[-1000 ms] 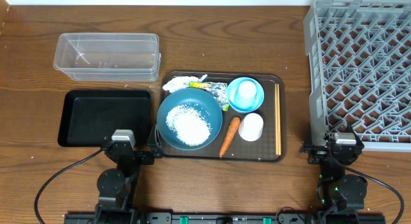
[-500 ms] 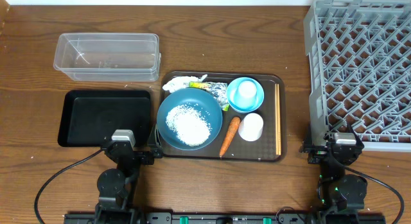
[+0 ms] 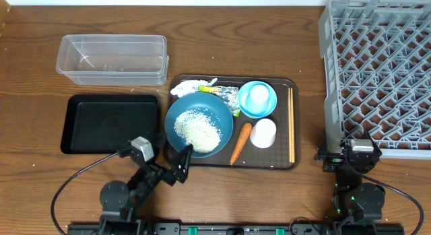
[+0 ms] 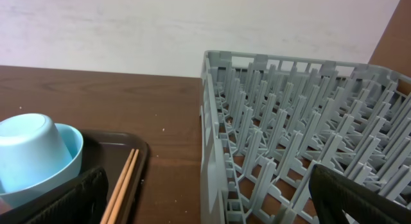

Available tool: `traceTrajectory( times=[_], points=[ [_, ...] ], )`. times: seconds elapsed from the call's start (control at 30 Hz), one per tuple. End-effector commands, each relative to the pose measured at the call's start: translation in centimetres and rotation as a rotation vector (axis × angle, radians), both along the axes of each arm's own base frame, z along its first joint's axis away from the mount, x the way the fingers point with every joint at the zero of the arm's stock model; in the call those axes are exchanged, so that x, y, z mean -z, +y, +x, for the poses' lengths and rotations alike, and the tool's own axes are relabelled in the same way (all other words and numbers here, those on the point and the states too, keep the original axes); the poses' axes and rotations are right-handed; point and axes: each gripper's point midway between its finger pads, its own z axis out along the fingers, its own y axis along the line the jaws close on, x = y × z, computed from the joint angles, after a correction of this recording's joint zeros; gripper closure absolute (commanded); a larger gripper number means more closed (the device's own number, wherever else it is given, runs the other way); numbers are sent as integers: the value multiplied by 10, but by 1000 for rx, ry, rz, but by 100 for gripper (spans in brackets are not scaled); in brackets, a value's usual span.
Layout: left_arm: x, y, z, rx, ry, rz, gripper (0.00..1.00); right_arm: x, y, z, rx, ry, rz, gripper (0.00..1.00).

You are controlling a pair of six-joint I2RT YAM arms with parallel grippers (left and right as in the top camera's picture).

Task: Sort waste into correct bins and load items into the dishwasher rack
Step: 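Reach the left gripper to the blue plate rim and grasp it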

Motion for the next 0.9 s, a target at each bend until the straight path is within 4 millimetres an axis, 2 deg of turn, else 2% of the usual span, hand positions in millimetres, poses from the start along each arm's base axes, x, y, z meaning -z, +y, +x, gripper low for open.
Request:
traceTrajectory(
  times=[0.0,0.17,0.33,0.5,0.7,0.87],
  points=[
    [-20,-25,-27,207,13,-64,0,2,0,0,-2,7,-9,1],
    [-35,-24,-34,203,91,-47,0,2,0,0,-1,7,-9,1],
    [-52,-24,-34,213,191,52,0,2,0,0,-1,7,-9,1],
    [-82,-20,-17,198,342,147,0,2,0,0,-1,7,-9,1],
    [-88,-9,-2,153,574,283,0,2,0,0,-1,7,-9,1],
    [-103,-30,2,289,575,201,0,2,0,0,-1,7,-9,1]
  ],
)
